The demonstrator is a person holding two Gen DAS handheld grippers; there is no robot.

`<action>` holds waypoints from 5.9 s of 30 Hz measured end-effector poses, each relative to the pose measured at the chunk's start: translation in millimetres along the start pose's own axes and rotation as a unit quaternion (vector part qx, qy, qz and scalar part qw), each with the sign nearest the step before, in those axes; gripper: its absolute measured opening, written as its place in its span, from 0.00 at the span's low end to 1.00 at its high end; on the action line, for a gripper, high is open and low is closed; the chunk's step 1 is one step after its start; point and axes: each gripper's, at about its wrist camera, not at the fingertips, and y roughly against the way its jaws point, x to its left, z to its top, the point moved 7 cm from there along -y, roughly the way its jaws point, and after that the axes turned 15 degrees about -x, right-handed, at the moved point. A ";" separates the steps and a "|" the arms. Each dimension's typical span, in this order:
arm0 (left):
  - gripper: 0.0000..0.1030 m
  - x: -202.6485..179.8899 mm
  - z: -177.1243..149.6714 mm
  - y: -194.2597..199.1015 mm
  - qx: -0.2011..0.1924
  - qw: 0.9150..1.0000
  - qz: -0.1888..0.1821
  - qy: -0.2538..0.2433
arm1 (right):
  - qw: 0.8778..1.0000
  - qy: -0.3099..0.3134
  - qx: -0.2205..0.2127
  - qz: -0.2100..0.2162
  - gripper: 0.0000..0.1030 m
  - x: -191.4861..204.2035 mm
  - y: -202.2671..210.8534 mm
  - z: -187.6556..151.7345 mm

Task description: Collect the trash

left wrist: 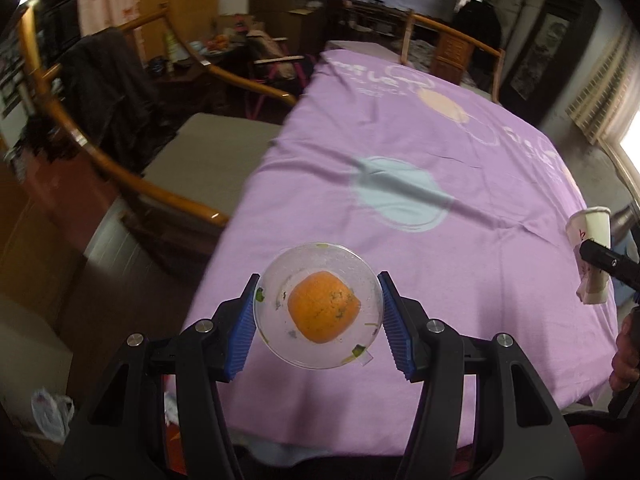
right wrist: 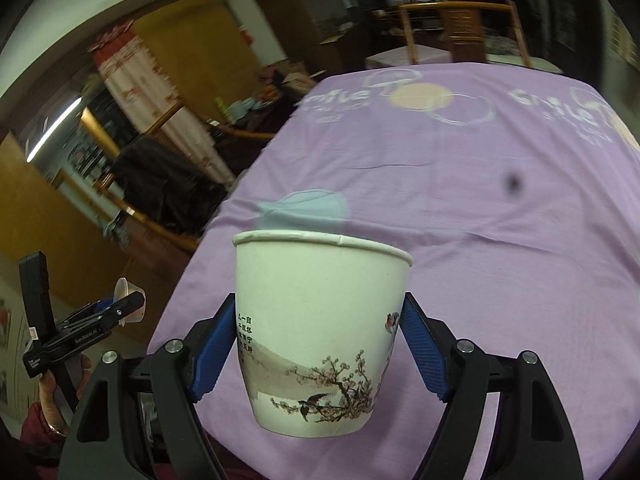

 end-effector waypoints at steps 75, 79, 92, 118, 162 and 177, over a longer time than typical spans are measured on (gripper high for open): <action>0.75 237.0 -183.4 77.8 0.099 0.958 0.233 0.138 | 0.955 0.217 0.107 0.173 0.76 285.1 -38.1 -47.7; 0.76 241.0 -177.8 97.3 0.083 0.952 0.252 0.150 | 0.948 0.223 0.116 0.197 0.76 298.4 -42.1 -51.8; 0.78 261.9 -187.5 180.4 0.052 0.917 0.347 0.188 | 0.904 0.263 0.161 0.298 0.76 377.0 -51.3 -86.8; 0.79 276.6 -276.5 250.9 0.097 0.858 0.414 0.289 | 0.823 0.353 0.284 0.343 0.77 458.3 -72.0 -216.0; 0.79 295.0 -312.9 238.6 0.150 0.856 0.382 0.313 | 0.766 0.441 0.398 0.247 0.77 444.4 -167.0 -381.9; 0.79 298.9 -312.8 227.7 0.150 0.865 0.363 0.313 | 0.770 0.458 0.376 0.238 0.81 449.5 -169.0 -376.2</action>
